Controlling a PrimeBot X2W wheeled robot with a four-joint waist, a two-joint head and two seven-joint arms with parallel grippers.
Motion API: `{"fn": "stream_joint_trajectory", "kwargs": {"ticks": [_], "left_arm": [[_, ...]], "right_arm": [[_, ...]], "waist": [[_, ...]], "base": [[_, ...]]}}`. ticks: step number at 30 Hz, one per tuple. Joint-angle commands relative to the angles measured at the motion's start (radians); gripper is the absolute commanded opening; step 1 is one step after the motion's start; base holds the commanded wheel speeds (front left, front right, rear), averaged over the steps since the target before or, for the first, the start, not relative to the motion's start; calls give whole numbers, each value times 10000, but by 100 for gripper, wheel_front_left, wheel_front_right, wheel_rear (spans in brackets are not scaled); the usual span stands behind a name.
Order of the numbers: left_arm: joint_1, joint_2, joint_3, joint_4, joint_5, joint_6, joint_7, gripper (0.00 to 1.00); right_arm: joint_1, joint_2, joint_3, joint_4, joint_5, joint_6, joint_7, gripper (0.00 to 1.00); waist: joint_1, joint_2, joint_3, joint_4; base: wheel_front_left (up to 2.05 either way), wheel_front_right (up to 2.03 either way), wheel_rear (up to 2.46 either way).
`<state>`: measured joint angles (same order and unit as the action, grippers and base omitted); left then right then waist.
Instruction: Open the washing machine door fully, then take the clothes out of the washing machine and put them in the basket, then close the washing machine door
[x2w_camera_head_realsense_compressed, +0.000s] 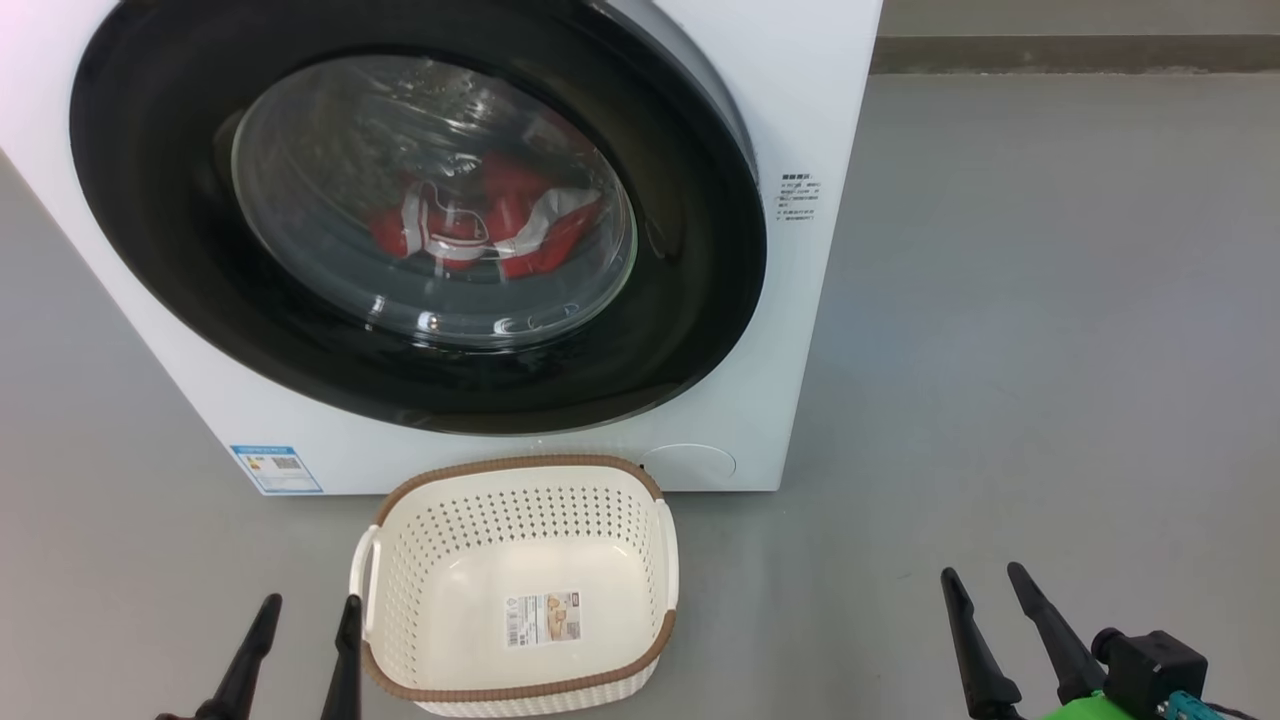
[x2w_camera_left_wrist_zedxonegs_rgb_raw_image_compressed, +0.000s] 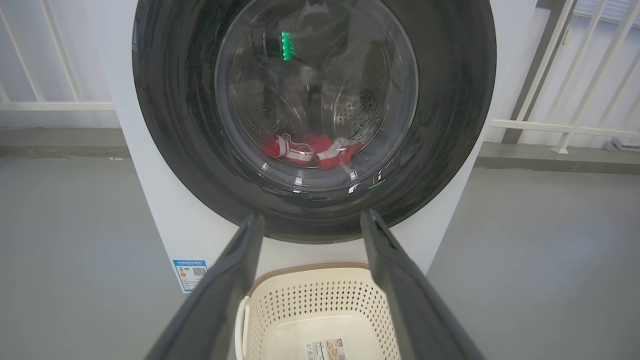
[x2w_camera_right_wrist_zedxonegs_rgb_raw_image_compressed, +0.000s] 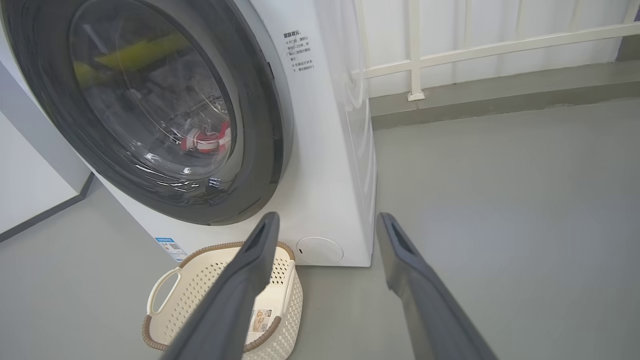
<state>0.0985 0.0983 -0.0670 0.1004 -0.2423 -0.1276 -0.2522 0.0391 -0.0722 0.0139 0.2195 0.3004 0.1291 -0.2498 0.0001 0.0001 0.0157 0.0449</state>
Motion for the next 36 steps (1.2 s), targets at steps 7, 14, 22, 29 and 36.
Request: {"fn": "stream_joint_trajectory", "kwargs": {"ticks": [7,14,22,29,36], "left_arm": [[-176,99,360,-87,-64,-31,-95,100],[-164,90,336,-104,-38,-31,-95,100],[-138,79,272,-131,10,-31,-95,100],[-157,70,240,-157,16,-31,-95,100],[-231,133,193,-246,73,-31,-95,100]], "right_arm": [[55,-61,19,-329,-89,16,-120,100],[83,-41,35,-369,-76,16,-120,100],[10,-58,133,-381,-21,16,-120,79],[-126,-49,254,-397,197,16,-120,7],[-1014,3,503,-716,1052,16,-120,0]], "waist": [[-1,-1,-69,5],[-1,-1,-114,-15],[-1,-1,-151,-7],[-1,-1,-143,8],[-1,-1,8,-119]], "base": [[0,0,0],[0,0,0],[0,0,0],[0,0,0],[0,0,0]]}}
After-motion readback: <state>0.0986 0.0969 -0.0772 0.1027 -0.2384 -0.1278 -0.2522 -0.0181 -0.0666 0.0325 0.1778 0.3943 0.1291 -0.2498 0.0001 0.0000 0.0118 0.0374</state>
